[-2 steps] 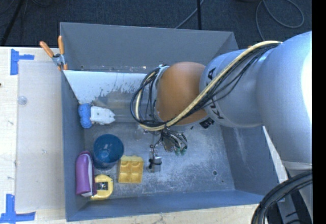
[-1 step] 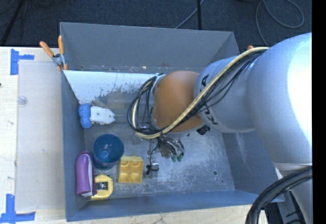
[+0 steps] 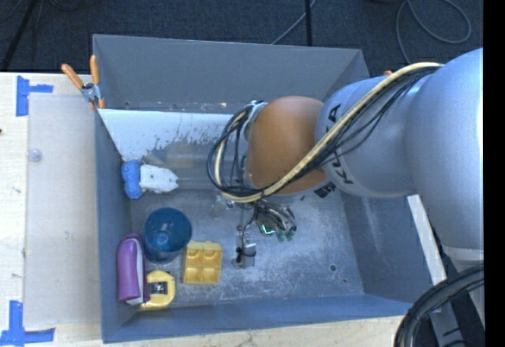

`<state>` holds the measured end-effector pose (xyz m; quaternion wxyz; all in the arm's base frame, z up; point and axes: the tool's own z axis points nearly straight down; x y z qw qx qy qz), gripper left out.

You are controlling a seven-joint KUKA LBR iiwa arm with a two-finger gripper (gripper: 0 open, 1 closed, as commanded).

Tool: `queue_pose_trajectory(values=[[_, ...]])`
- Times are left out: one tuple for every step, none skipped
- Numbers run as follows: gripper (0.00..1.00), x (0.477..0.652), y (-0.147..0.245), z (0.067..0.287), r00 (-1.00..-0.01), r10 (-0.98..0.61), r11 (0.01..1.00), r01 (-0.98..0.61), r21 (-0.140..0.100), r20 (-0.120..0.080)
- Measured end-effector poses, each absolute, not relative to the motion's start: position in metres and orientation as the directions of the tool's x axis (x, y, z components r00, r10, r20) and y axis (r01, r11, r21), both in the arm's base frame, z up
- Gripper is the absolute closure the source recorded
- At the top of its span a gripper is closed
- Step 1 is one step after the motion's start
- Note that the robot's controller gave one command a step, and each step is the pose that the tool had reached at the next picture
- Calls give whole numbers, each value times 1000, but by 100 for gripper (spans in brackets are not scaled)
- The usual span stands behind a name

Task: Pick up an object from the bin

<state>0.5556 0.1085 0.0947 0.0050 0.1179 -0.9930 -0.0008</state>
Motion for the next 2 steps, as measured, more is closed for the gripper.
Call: queue_pose_trajectory(values=[[0, 559, 104, 107, -970, -244, 970, -244, 2, 4], [0, 547, 115, 96, -953, -303, 953, -303, 0, 3]])
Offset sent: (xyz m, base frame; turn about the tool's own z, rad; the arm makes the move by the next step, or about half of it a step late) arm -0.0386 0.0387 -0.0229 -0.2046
